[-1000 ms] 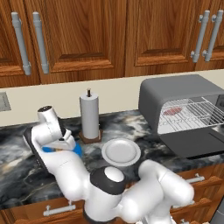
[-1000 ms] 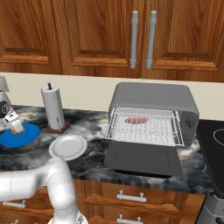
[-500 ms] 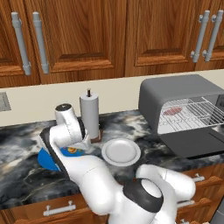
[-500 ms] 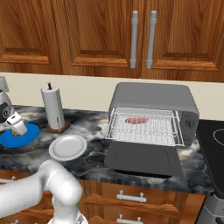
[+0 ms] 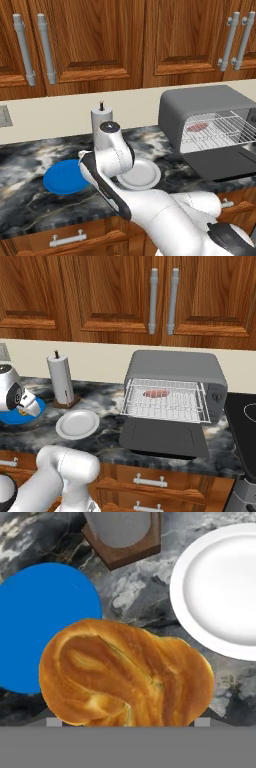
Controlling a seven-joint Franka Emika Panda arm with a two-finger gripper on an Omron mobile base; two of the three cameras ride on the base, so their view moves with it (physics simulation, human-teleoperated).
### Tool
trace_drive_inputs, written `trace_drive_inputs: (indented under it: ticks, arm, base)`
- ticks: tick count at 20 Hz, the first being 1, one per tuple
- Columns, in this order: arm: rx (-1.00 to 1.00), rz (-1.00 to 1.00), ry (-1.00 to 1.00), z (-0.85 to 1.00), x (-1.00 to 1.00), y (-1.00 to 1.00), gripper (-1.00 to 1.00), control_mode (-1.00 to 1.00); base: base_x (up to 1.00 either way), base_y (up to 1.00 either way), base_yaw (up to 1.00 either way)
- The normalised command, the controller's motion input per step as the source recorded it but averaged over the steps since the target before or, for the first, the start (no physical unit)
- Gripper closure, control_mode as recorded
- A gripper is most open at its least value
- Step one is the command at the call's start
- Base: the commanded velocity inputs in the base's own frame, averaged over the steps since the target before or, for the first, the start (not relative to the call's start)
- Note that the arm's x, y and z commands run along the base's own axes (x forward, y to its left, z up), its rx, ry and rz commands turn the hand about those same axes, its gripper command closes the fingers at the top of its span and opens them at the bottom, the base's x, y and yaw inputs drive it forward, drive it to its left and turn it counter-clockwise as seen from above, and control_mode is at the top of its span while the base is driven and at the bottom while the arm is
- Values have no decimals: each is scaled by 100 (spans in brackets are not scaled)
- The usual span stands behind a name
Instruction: Open the toaster oven door. Place the bread on the top rack in the toaster oven and place the steak on the bottom rack.
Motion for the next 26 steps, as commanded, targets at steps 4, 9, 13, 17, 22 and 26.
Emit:
trace_drive_inputs:
  ticks: [4, 9, 13, 17, 22, 26]
  arm:
    - [9, 1, 0, 34, -34, -64, 100, -100]
    - [3, -6, 0, 31, -20, -61, 100, -100]
    - [0, -1, 0, 30, -18, -55, 100, -100]
    - [-3, 0, 0, 32, -18, -58, 100, -100]
    - [-9, 0, 0, 30, -14, -59, 100, -100]
    - [-14, 0, 0, 25, -15, -57, 100, -100]
  base:
    - [0, 0, 0]
    - [0, 0, 0]
    - [0, 0, 0]
    - [0, 0, 0]
    - [0, 0, 0]
    - [0, 0, 0]
